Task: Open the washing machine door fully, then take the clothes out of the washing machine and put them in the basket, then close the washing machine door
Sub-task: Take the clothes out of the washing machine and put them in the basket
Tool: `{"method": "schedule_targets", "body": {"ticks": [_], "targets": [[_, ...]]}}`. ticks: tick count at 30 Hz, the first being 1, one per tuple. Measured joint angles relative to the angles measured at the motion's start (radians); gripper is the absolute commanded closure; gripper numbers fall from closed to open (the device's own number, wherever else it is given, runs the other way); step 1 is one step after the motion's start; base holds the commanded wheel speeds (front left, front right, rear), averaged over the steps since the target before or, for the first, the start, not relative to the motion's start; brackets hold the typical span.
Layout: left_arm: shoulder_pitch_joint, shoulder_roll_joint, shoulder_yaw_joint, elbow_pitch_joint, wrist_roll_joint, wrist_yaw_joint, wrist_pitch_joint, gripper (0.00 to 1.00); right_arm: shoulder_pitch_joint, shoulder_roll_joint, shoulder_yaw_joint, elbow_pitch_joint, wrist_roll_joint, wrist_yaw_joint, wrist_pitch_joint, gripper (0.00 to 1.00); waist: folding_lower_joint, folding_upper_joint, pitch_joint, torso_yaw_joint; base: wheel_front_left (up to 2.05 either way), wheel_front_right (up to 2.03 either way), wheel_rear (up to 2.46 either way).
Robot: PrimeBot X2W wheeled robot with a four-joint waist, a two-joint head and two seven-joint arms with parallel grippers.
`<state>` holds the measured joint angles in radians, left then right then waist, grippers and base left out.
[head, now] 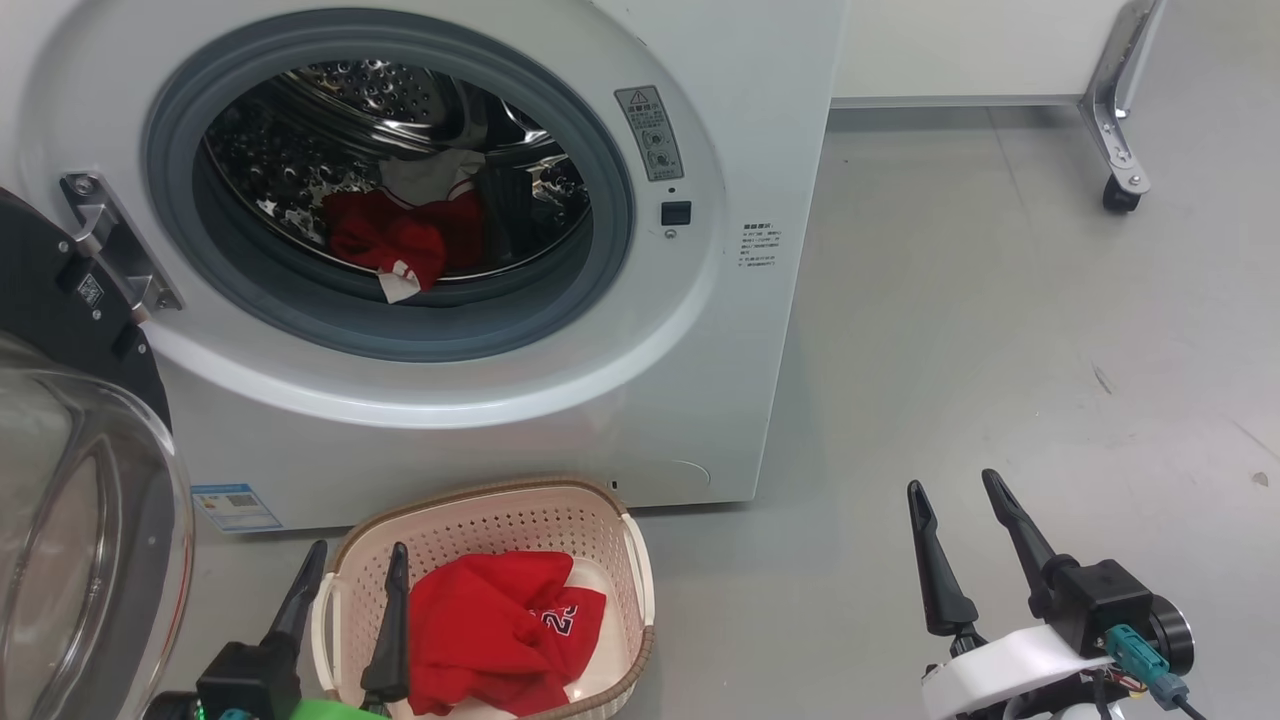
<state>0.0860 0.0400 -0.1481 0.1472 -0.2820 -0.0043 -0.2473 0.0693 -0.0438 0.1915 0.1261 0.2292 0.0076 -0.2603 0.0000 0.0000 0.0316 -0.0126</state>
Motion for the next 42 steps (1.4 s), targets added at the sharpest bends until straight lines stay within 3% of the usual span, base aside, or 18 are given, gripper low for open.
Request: {"method": "schedule_targets", "body": {"ticks": [25, 42], "targets": [[0.001, 0.019, -0.012, -0.053, -0.003, 0.018, 0.080, 0.00, -0.007, 0.000, 0.012, -0.041, -0.012, 0.002, 0.000, 0.00, 0.0000, 0.0000, 0.076, -0.011, 0.00, 0.00, 0.00], [-0.231, 0.038, 0.012, 0.047, -0.054, -0.002, 0.196, 0.00, -0.089, 0.000, 0.028, -0.099, -0.039, 0.001, 0.000, 0.00, 0.0000, 0.0000, 0.250, -0.049, 0.00, 0.00, 0.00]]}}
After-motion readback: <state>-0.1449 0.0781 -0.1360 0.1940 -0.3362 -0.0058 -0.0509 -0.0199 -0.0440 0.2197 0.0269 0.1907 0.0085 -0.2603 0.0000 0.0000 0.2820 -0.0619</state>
